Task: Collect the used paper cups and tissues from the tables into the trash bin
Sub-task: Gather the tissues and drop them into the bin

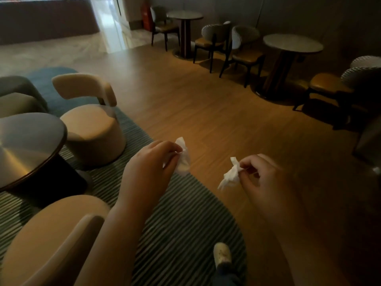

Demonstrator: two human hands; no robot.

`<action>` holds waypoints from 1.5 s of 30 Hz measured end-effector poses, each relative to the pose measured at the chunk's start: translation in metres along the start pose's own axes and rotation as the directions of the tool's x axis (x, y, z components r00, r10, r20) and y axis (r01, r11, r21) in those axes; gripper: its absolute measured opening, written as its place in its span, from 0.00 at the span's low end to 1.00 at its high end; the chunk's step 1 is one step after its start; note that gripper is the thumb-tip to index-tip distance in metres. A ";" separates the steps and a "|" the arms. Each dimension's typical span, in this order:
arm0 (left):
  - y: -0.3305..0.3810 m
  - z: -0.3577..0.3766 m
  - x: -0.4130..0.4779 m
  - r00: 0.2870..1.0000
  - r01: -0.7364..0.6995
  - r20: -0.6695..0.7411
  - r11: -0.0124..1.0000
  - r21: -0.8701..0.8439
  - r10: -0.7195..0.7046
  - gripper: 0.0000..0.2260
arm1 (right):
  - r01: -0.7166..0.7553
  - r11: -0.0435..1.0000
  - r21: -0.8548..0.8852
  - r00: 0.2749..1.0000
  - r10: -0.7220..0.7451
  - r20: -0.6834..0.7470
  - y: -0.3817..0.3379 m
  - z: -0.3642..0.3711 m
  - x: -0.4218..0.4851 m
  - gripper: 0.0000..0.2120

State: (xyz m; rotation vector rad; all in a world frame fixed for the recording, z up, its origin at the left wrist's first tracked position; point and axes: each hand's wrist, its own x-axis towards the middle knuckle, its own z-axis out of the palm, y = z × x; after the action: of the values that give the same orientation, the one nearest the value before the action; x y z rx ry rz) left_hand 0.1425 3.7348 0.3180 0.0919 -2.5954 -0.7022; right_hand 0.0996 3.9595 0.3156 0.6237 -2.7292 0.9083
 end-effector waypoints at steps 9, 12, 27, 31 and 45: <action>-0.014 0.078 0.170 0.992 0.119 -0.060 0.988 0.096 -0.114 0.08 | 0.095 0.988 0.125 0.993 -0.103 0.063 0.090 0.019 0.209 0.04; -0.020 0.098 0.222 0.985 0.153 -0.095 0.984 0.094 -0.144 0.08 | 0.140 0.978 0.153 0.987 -0.150 0.052 0.109 0.030 0.278 0.03; -0.170 0.121 0.388 0.839 0.518 -0.259 0.848 0.110 -0.479 0.06 | 0.393 0.846 0.359 0.806 -0.506 0.309 0.081 0.202 0.546 0.03; -0.237 0.114 0.452 0.787 0.583 -0.296 0.810 0.067 -0.542 0.06 | 0.486 0.814 0.318 0.736 -0.577 0.354 0.053 0.253 0.640 0.02; -0.428 0.116 0.723 0.804 0.572 -0.273 0.813 0.110 -0.529 0.06 | 0.435 0.846 0.310 0.786 -0.524 0.327 0.026 0.383 0.931 0.02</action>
State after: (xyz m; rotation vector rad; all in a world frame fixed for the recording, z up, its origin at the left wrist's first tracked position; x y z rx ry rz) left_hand -0.5788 3.2898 0.3094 0.9714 -2.3963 -0.5841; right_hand -0.7620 3.4399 0.2896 1.6353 -2.5759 1.0346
